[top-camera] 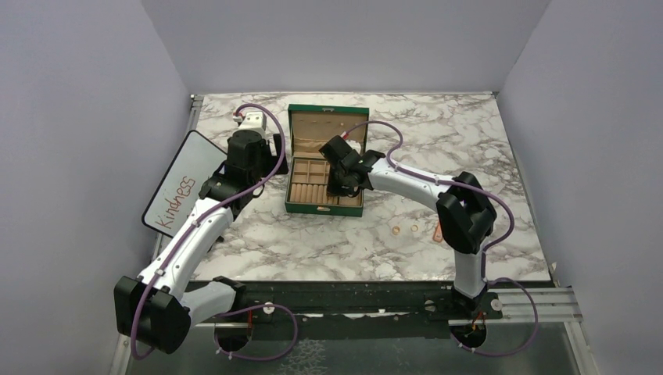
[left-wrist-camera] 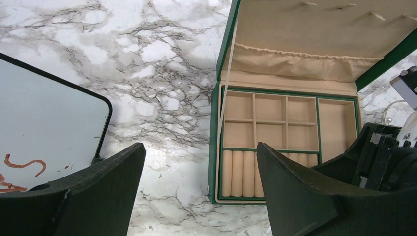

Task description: Organize the mixed jewelry

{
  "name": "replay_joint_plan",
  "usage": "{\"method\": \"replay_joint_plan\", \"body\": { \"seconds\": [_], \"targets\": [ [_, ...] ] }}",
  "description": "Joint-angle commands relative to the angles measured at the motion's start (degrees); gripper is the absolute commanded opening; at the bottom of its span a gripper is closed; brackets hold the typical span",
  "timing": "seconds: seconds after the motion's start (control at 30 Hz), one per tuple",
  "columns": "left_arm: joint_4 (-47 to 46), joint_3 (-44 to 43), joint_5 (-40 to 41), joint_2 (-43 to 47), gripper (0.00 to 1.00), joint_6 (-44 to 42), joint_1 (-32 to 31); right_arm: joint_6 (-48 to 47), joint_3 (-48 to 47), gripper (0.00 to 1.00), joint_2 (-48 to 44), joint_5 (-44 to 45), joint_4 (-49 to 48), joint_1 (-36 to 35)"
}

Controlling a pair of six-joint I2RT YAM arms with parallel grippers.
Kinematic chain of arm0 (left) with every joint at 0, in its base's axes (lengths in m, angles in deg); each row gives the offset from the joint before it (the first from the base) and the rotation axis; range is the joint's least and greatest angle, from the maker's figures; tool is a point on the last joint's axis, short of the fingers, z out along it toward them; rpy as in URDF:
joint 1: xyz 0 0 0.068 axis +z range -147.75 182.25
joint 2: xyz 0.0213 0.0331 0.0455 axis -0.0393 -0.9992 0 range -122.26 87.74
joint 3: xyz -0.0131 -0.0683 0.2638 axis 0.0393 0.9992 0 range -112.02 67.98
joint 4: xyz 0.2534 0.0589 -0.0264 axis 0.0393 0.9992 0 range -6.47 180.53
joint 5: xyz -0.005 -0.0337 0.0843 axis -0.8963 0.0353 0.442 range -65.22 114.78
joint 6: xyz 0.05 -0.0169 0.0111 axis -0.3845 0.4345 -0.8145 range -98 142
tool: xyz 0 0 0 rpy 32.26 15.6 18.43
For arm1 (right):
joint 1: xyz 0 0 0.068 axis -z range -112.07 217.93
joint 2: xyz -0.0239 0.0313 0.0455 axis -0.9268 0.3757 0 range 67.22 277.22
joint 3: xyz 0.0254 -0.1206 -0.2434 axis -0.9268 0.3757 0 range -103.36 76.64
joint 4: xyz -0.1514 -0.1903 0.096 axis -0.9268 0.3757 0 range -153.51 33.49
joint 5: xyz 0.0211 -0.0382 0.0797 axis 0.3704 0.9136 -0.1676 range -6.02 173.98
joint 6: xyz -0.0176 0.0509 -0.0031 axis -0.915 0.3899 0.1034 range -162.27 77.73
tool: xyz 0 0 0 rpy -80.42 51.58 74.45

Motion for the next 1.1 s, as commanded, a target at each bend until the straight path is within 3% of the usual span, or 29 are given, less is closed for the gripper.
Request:
{"method": "replay_joint_plan", "body": {
  "seconds": [0.0, 0.53, 0.83, 1.07],
  "targets": [
    [-0.52, 0.56, 1.63, 1.52, 0.84, -0.83, 0.12, 1.20, -2.23, 0.01, 1.91, 3.77, 1.63, -0.63],
    [-0.57, 0.75, 1.97, 1.52, 0.85, -0.94, 0.12, 1.58, -2.02, 0.02, 4.50, 2.70, 1.76, -1.49],
    [-0.62, 0.75, 2.00, 1.51, 0.85, -0.93, 0.12, 0.52, -3.57, 0.32, 0.27, 4.67, 1.55, -1.56],
    [-0.66, 0.84, 1.91, 1.53, 0.85, -0.78, 0.03, -0.28, -1.42, 0.38, -5.12, 7.36, 1.55, -1.06]
  ]
}}
